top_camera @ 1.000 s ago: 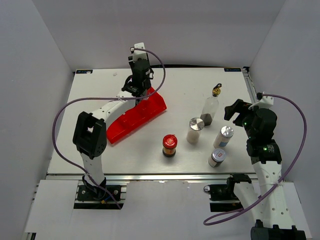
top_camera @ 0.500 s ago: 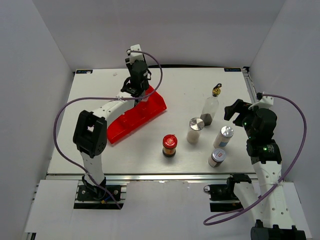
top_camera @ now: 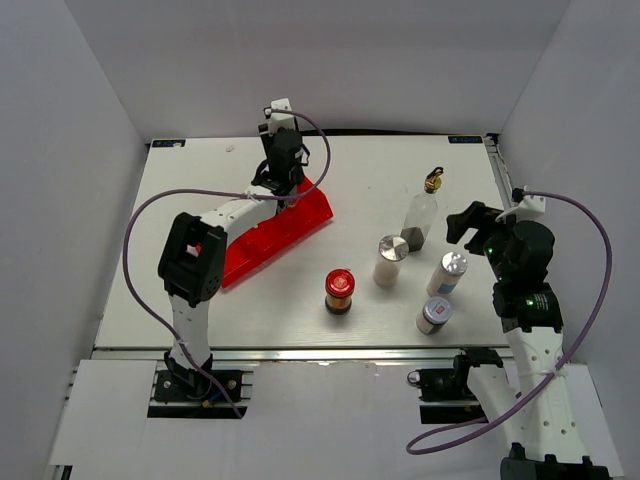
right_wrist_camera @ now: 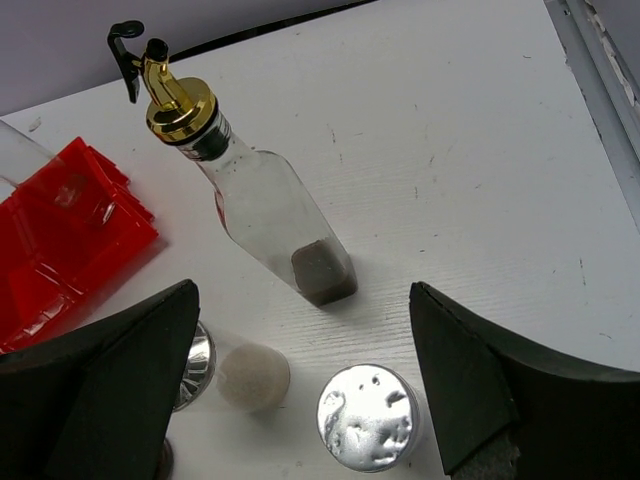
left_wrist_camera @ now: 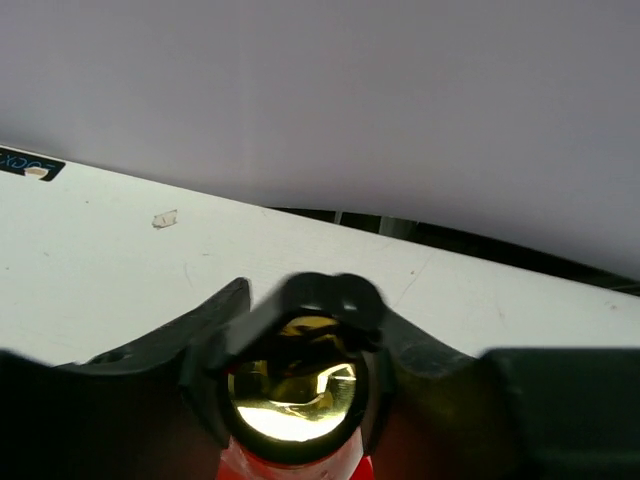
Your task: Organize the condiment bottles
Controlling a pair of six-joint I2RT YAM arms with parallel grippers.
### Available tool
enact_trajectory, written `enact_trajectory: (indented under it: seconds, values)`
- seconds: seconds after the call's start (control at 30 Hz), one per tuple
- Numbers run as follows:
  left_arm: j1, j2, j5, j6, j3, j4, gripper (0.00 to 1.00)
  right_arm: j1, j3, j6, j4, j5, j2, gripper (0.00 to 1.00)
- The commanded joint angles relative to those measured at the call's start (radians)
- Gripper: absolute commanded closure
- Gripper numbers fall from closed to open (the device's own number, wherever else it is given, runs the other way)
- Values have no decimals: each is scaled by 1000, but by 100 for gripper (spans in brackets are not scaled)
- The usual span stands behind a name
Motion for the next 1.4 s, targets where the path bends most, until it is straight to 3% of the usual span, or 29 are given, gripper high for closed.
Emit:
enact_trajectory:
  seconds: [0.0,0.03,0.07,0.13,0.17,0.2,0.53,0.63,0.87,1.2,1.37]
  values:
    - [7,-31,-3,7,48,51,45,-5,-6,-7,53,-37,-4,11]
    - [7,-33,-1,5,47,48,40,-5,-6,-9,53,-42,-3,11]
    - [7,-34,2,4,45,44,26,-5,-7,-11,60,-60,-3,11]
    - [7,-45,5,-5,33,37,15,-5,-10,-18,71,-82,-6,11]
    - [7,-51,7,-10,24,41,4,-4,-12,-20,80,-112,-8,11]
    - [7,-57,11,-15,15,48,2,-5,-12,-23,85,-126,-12,11]
    - [7,-145,135,-67,-61,-10,2,-5,-26,-58,140,-200,-31,10]
    - [7,-183,186,-65,-85,-35,2,-5,-23,-75,165,-304,-18,10]
    - [7,-275,283,-50,-113,-137,2,-4,26,-110,229,-373,126,11]
    - [7,-404,346,-54,-116,-373,2,29,111,-155,319,-260,365,11]
    - [7,-595,277,-130,-262,-441,2,72,129,-224,381,-243,451,12]
